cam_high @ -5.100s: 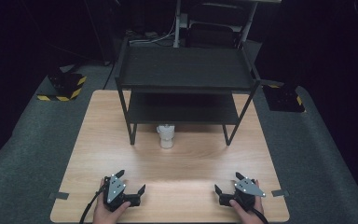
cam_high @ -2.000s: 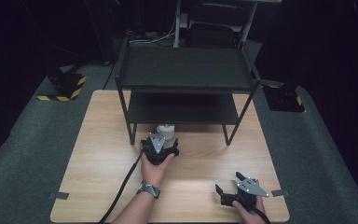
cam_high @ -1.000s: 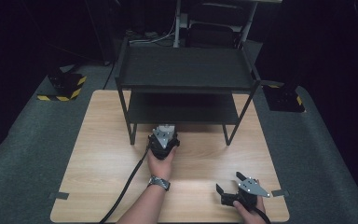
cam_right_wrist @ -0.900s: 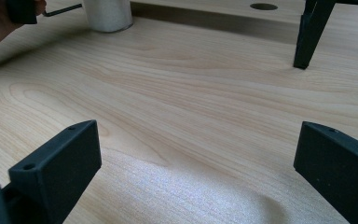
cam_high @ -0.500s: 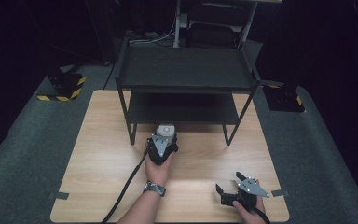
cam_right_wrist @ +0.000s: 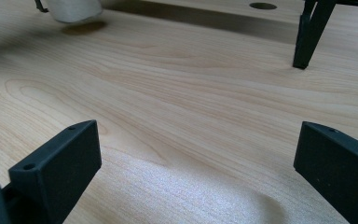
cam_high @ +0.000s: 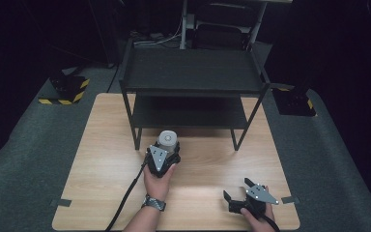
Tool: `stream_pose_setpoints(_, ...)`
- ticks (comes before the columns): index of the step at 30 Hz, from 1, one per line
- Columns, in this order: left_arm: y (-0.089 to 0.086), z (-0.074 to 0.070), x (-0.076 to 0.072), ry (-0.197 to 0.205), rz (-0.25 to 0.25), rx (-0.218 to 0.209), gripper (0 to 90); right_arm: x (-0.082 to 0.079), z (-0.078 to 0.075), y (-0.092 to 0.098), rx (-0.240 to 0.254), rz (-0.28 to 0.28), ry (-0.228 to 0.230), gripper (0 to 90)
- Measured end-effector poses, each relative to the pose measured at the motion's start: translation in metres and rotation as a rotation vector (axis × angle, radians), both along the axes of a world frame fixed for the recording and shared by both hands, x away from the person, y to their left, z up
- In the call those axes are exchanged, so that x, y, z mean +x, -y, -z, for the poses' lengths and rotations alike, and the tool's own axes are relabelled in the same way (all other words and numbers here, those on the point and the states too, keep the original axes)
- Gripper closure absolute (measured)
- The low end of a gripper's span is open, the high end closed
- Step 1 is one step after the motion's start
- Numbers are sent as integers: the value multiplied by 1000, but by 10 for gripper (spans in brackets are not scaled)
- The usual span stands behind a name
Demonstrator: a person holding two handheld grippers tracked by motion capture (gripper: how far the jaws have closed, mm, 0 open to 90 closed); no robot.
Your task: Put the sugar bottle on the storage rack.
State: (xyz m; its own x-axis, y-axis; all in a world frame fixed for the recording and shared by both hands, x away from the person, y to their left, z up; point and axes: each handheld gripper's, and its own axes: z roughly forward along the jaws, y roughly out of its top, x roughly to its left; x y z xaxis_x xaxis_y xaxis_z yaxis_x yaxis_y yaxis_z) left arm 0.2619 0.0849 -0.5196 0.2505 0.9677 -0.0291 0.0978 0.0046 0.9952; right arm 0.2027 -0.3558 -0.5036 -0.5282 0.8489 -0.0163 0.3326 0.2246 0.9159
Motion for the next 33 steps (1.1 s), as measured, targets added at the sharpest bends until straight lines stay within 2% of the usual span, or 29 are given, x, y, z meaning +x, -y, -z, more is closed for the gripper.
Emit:
stream_pose_setpoints(7,-8,-5,-11,12,-3,-19,296,0,0,-1,-4,2,0,6)
stream_pose_setpoints(15,-15,-18,-24,44,-1,-32,297,0,0,-2,-7,6,0,6)
stream_pose_setpoints(17,-18,-24,-28,67,8,-35,297,0,0,-2,-7,7,0,6)
stream_pose_setpoints(19,-18,-26,-29,69,9,-36,297,-1,0,-2,-7,7,1,6)
stream_pose_setpoints(20,-18,-33,-31,77,9,-39,298,-1,-1,-2,-8,8,0,6)
stream_pose_setpoints(22,-18,-35,-32,79,11,-41,297,-1,-1,-2,-8,8,1,6)
stream_pose_setpoints(30,-17,-64,-33,115,10,-38,298,-1,-1,-2,-7,9,0,6)
stream_pose_setpoints(33,-16,-70,-31,120,10,-41,298,-1,0,-2,-6,10,0,6)
